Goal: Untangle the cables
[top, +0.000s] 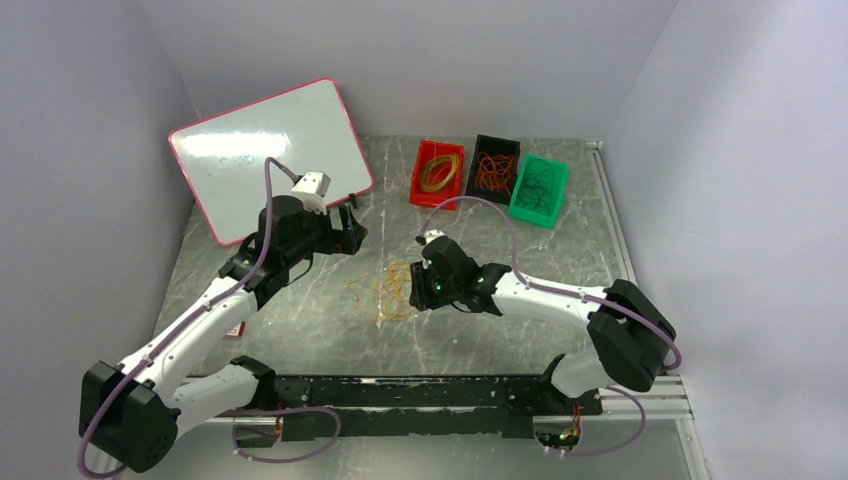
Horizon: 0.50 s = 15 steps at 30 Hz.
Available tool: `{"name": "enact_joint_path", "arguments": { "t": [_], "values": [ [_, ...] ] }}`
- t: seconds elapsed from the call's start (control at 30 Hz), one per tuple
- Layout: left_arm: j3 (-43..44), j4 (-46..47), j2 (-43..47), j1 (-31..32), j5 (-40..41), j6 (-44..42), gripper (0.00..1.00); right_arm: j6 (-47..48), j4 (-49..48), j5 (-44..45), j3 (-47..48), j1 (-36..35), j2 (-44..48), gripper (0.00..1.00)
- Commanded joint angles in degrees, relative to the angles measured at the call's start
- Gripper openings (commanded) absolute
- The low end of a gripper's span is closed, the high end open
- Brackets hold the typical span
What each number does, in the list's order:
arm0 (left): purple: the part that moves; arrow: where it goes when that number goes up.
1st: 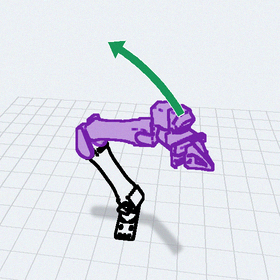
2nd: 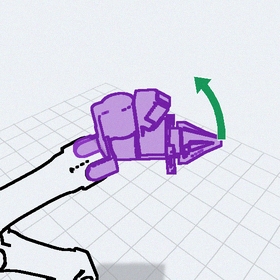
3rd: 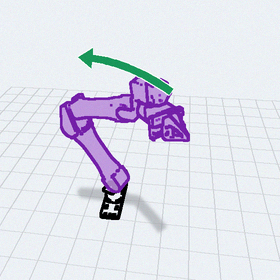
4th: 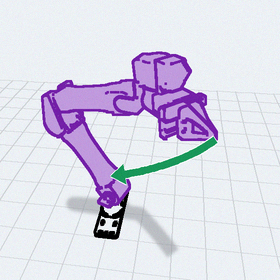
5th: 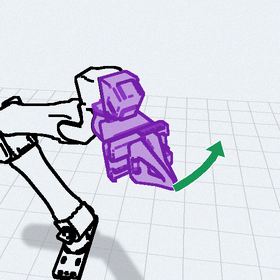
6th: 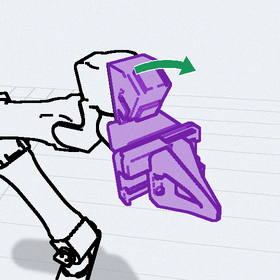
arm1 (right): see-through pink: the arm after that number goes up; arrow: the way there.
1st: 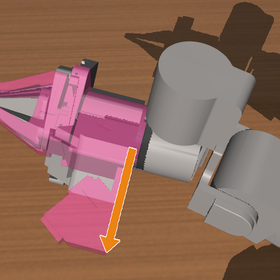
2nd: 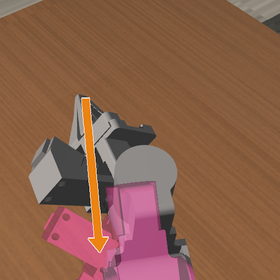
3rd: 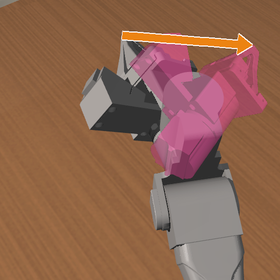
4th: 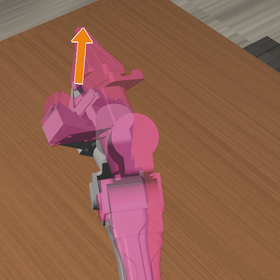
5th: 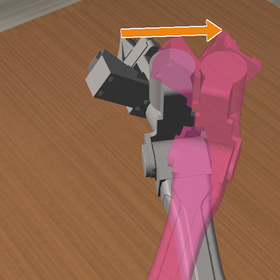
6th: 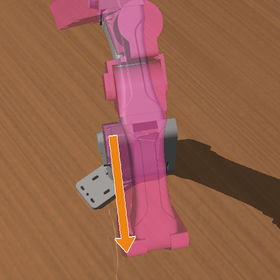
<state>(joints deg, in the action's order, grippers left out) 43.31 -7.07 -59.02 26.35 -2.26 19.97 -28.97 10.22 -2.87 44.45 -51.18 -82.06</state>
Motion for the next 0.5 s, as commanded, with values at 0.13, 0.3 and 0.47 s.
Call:
{"name": "enact_joint_path", "arguments": {
  "t": [0.13, 0.3, 0.47],
  "values": [
    [0.7, -0.1, 0.5, -0.4, -2.0, 0.5, 0.97, -0.9, -7.2, 8.6, -1.1, -0.5, -0.8, 0.11],
    [0.5, 0.5, 1.6, -0.3, -4.4, -0.1, 0.97, 0.1, -5.0, 12.8, 2.3, -0.4, 3.3, 0.0],
    [-0.9, 2.7, 5.4, -0.4, -6.5, -1.2, 0.99, 6.1, 3.8, 18.5, 14.9, -0.2, 9.2, 0.0]
  ]
}}
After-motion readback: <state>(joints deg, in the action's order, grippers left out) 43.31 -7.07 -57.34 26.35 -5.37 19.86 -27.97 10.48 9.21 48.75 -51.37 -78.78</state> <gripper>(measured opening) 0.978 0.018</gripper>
